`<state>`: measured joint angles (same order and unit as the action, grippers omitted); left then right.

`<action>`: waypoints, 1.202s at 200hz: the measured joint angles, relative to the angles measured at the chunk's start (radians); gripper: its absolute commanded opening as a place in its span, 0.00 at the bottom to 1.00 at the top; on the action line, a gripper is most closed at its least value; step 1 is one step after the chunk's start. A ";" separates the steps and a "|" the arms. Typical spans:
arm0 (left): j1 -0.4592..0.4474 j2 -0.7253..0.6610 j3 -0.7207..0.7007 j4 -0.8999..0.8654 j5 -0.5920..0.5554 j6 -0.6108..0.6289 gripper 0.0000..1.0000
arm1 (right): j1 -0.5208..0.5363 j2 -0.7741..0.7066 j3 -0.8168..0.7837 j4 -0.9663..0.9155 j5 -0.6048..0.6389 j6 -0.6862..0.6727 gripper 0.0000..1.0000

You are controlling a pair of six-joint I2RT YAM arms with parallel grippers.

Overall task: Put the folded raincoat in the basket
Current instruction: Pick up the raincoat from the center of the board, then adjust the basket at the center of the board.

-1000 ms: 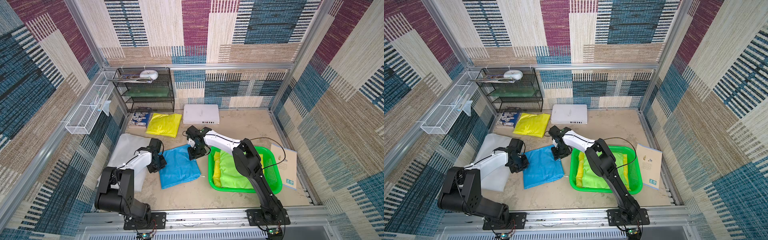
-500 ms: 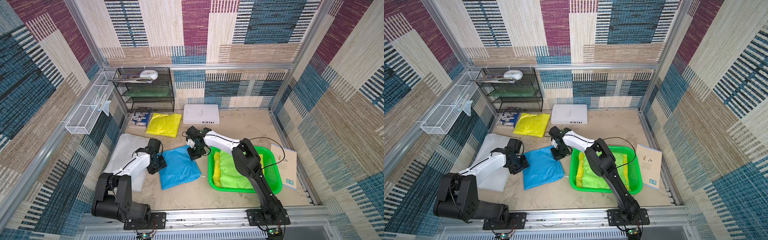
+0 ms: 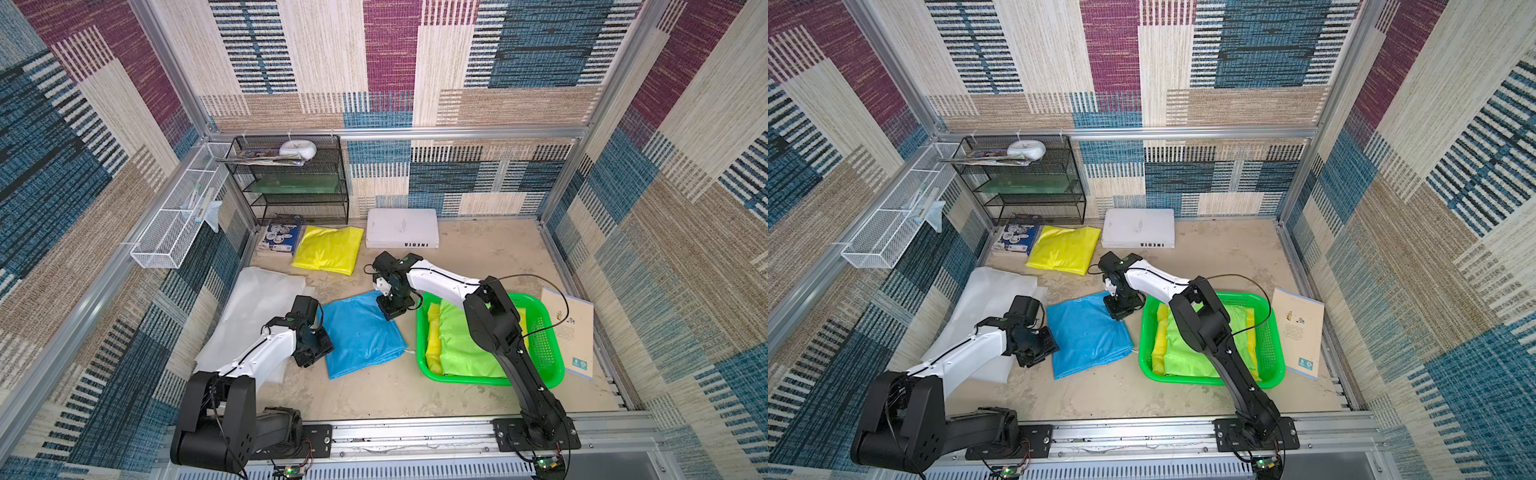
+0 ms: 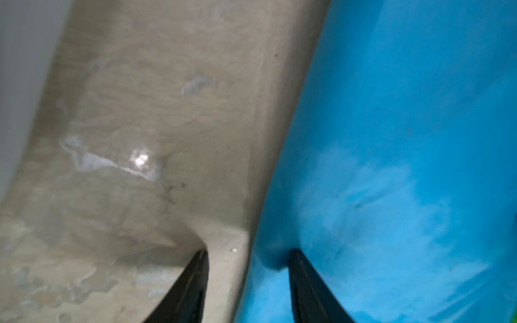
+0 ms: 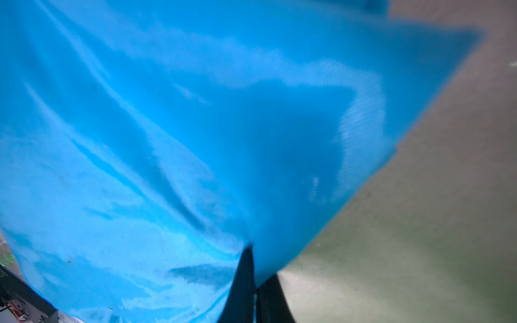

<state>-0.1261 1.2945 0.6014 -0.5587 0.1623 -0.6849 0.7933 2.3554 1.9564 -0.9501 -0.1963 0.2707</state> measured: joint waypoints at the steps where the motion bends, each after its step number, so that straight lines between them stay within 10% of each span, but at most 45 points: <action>1: 0.000 0.001 0.000 0.002 0.001 -0.001 0.49 | 0.000 0.000 0.000 0.000 0.000 0.000 0.04; 70: 0.000 0.078 0.006 0.098 0.092 -0.002 0.00 | -0.002 -0.011 -0.027 0.023 -0.007 0.003 0.04; 187: 0.000 -0.134 0.340 -0.298 -0.113 0.010 0.00 | 0.008 -0.159 0.090 0.005 -0.115 0.053 0.00; 240: -0.079 -0.092 0.597 -0.425 0.041 0.000 0.00 | -0.047 -0.397 0.074 -0.085 -0.026 0.062 0.00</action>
<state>-0.2050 1.2026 1.1980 -0.9840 0.2035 -0.6846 0.7464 1.9579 2.0308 -1.0355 -0.2222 0.3325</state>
